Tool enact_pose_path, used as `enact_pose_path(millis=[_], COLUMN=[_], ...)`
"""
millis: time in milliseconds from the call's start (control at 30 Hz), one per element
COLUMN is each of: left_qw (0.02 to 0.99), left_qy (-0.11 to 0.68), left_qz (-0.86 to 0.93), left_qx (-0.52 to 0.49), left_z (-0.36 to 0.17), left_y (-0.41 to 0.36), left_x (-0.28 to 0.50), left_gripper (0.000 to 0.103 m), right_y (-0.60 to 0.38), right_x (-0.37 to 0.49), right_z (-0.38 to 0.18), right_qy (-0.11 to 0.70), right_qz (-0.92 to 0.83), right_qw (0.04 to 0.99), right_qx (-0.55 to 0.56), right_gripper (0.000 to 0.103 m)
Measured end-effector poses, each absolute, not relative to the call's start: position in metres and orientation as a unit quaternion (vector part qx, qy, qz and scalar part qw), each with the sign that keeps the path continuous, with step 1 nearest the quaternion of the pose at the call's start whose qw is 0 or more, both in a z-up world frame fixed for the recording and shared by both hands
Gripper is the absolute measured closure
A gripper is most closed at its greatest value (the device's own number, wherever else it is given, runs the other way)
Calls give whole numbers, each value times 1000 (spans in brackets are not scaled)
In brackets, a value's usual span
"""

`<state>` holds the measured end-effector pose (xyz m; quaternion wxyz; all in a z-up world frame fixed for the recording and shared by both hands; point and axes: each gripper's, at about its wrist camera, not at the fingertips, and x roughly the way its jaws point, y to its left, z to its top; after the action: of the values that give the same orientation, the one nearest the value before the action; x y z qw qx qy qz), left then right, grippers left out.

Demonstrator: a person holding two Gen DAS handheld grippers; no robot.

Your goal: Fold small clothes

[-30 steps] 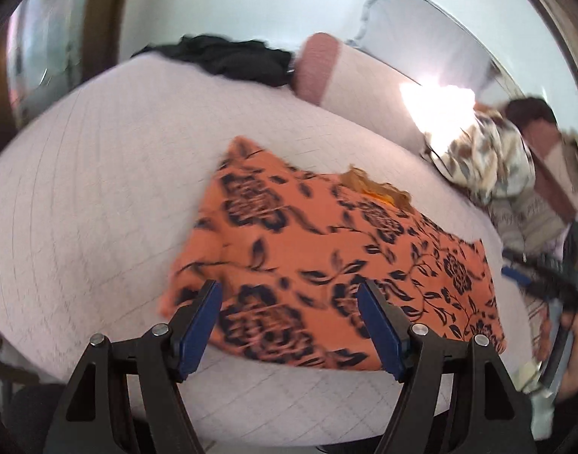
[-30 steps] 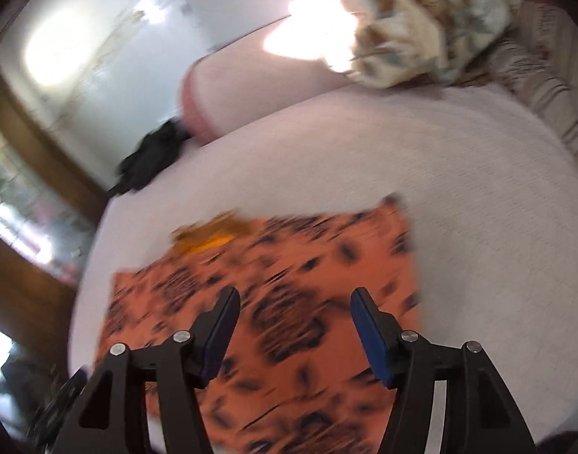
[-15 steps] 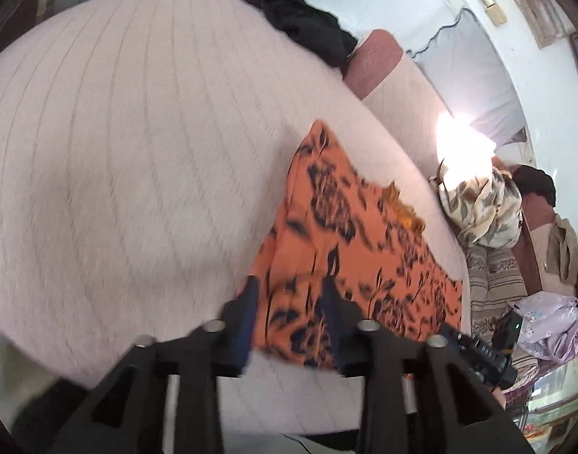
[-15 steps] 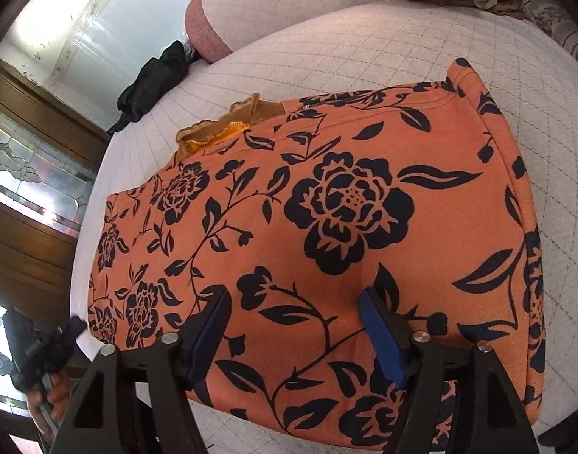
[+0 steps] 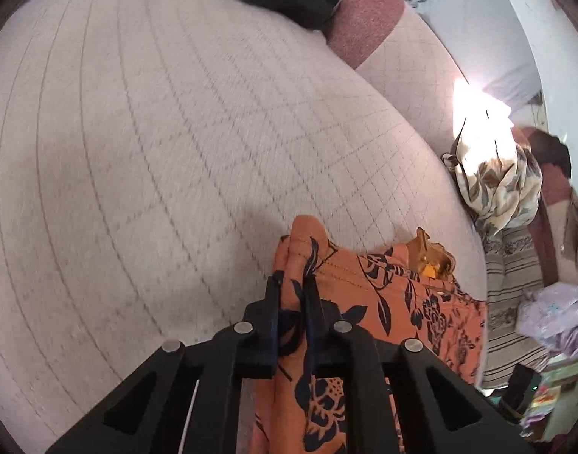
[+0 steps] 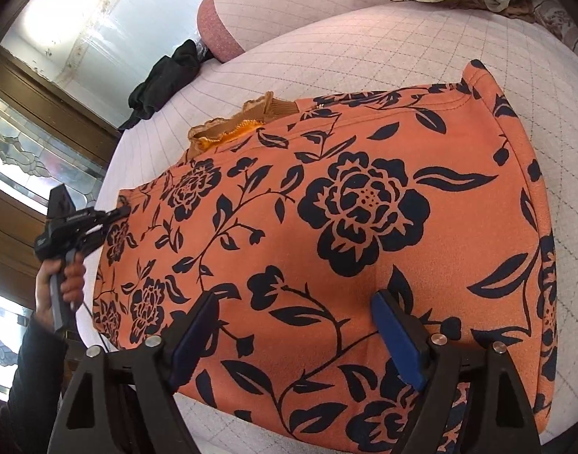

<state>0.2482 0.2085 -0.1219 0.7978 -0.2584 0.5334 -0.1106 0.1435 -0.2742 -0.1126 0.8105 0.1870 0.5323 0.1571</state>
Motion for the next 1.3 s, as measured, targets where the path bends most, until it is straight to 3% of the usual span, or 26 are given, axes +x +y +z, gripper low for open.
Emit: enact_pose_path(millis=[200, 233, 500, 567, 700, 967, 1300], left_qw=[802, 807, 867, 873, 875, 864, 872], left_qy=[523, 523, 458, 450, 452, 488, 474], left_qz=[-96, -89, -72, -89, -111, -91, -67], left_qx=[-271, -258, -180, -165, -133, -88, -98], left_z=[-131, -126, -57, -48, -53, -101, -87], left_y=[216, 216, 192, 175, 130, 97, 103], left_x=[242, 238, 169, 146, 116, 114, 102], left_gripper=[90, 86, 86, 82, 61, 60, 58], right_y=[-276, -277, -304, -309, -334, -443, -411], right_x=[141, 141, 143, 151, 186, 256, 191], right_z=[-113, -113, -88, -80, -81, -143, -71], right_qy=[525, 524, 495, 487, 479, 456, 433], right_qz=[161, 162, 171, 177, 195, 133, 140], right_qw=[812, 812, 811, 811, 796, 735, 788], right_qx=[197, 199, 261, 272, 313, 483, 415], right_gripper=[17, 17, 18, 18, 18, 20, 18])
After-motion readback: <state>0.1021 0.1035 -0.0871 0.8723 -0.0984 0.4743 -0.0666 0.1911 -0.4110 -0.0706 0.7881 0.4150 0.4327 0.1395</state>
